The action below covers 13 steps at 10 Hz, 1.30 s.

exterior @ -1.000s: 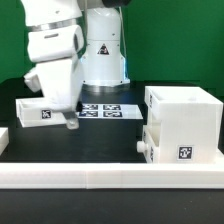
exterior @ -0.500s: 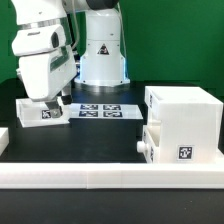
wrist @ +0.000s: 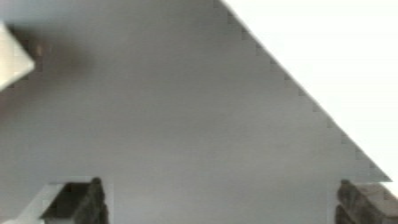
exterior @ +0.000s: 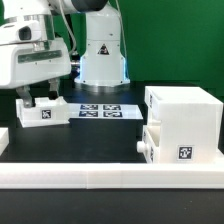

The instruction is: Assemble drawer

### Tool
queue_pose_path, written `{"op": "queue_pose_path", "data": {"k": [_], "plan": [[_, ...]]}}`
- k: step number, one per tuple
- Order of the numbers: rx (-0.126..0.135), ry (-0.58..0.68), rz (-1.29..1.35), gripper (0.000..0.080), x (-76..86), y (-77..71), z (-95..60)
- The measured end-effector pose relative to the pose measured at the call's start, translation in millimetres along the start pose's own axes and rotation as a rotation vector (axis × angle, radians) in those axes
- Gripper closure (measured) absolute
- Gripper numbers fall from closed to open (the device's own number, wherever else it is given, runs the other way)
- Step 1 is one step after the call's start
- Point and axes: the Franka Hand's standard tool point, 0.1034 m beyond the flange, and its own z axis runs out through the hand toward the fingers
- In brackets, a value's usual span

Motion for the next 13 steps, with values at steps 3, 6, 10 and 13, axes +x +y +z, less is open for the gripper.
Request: {"op": "queue_pose_path", "data": {"k": [3, 6, 10, 13], "plan": [[-0.010, -0.010, 0.087, 0.0151, -11.2, -7.0, -1.3], [-0.020, -0.010, 0.308, 0.0151, -12.7, -6.5, -1.5], [-0.051, -0.014, 0.727, 0.0151, -19.9, -22.0, -8.8], [-0.049, -0.032, 0.742, 0.0151, -23.8, -49.2, -6.5]]}}
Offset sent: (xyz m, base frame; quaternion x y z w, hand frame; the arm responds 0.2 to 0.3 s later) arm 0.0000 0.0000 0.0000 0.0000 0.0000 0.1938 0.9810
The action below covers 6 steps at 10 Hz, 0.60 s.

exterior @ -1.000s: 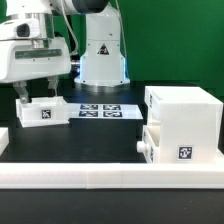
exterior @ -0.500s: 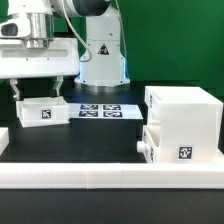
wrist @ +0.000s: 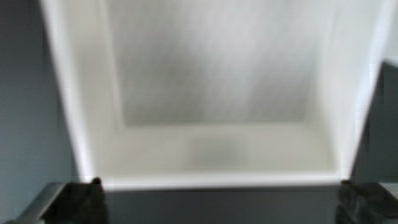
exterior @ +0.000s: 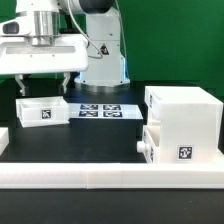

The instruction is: Assemble drawer

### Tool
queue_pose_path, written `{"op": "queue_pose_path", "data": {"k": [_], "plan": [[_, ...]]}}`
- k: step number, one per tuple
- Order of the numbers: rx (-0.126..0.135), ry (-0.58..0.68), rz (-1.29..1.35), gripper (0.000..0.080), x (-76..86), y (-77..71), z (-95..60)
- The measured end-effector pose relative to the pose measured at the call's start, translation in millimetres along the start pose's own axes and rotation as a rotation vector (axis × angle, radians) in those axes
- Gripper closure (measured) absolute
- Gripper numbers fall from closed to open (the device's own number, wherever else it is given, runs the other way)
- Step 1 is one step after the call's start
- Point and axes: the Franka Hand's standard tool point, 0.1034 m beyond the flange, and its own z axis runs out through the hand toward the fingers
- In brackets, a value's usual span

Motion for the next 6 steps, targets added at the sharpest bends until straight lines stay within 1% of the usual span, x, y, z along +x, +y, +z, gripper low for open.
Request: {"op": "queue_pose_path", "data": {"k": [1, 3, 4, 5, 6], "plan": [[-0.004, -0.003, -0.002, 0.0151, -7.3, -5.6, 4.3], [-0.003, -0.001, -0.003, 0.0151, -4.2, -3.6, 3.6], [-0.003, -0.002, -0.003, 0.0151, -5.4, -4.5, 4.5], [-0.006, -0.006, -0.003, 0.0151, -12.8, -9.5, 6.9], [0.003, -0.016, -0.002, 0.0151, -18.6, -14.3, 9.4]]}}
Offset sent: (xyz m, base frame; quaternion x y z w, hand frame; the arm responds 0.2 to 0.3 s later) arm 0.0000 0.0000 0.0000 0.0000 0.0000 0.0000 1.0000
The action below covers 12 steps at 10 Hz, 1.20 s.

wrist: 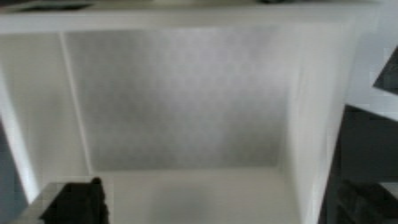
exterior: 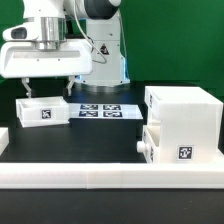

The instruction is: Assemble drawer

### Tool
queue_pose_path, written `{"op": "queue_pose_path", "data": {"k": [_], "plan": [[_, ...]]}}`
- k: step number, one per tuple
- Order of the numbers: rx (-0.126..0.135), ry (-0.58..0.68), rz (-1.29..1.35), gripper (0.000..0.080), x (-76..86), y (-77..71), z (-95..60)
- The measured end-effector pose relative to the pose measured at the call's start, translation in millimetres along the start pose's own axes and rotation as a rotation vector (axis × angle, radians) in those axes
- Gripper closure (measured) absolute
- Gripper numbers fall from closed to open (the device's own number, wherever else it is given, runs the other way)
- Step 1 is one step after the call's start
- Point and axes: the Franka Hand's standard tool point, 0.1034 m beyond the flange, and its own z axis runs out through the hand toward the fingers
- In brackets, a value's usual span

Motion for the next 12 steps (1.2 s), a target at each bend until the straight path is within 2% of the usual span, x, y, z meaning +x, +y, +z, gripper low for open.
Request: {"op": "queue_pose_path", "data": {"k": [2, 5, 6, 8, 12], "plan": [[0.005, -0.003, 0.001, 0.0151, -1.6, -1.8, 4.0], [0.000, 0.007, 0.009, 0.0151, -3.2, -7.6, 26.0], [0.006, 0.007, 0.011, 0.0151, -3.0, -12.2, 34.0], [0.005, 0.010, 0.010, 0.0151, -4.3, -15.0, 40.3], [0.004, 0.002, 0.025, 0.0178, -10.0, -12.0, 41.6]]}}
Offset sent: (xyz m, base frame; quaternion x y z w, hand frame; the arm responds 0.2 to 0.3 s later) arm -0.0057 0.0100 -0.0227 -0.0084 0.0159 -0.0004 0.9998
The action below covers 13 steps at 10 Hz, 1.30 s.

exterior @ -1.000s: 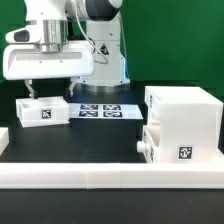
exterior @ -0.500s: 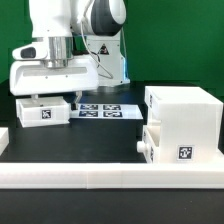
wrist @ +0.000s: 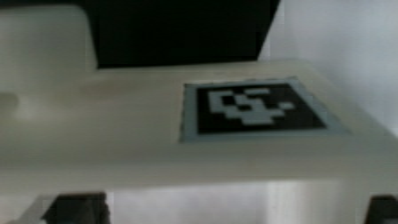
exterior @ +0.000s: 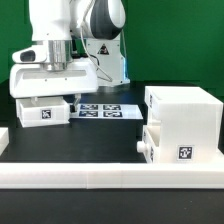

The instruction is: Assemble drawer

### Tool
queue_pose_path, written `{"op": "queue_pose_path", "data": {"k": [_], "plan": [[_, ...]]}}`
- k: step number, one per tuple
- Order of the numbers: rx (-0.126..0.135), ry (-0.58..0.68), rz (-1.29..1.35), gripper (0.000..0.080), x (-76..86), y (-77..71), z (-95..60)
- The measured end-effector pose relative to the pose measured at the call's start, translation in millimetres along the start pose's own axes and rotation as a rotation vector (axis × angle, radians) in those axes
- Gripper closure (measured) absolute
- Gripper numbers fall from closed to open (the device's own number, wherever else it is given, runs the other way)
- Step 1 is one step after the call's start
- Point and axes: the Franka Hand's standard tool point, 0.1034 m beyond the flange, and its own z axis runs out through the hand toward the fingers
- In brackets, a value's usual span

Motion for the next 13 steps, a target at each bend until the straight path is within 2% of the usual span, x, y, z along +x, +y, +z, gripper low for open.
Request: {"op": "queue_pose_path", "data": {"k": [2, 3, 4, 5, 9, 10, 13], "plan": [[0.001, 0.000, 0.000, 0.0448, -0.2, -0.2, 0.2], [0.001, -0.001, 0.000, 0.0448, -0.3, -0.3, 0.4], [0.001, 0.000, 0.000, 0.0649, 0.1, -0.2, 0.7], [0.000, 0.001, 0.000, 0.0750, 1.3, 0.6, 0.7], [-0.014, 0.017, -0.009, 0.0760, 10.9, 6.1, -4.4], [-0.023, 0.028, -0.023, 0.0760, 19.9, 7.2, -9.6], [-0.001, 0.048, -0.079, 0.0760, 68.0, 8.9, -30.3]]}}
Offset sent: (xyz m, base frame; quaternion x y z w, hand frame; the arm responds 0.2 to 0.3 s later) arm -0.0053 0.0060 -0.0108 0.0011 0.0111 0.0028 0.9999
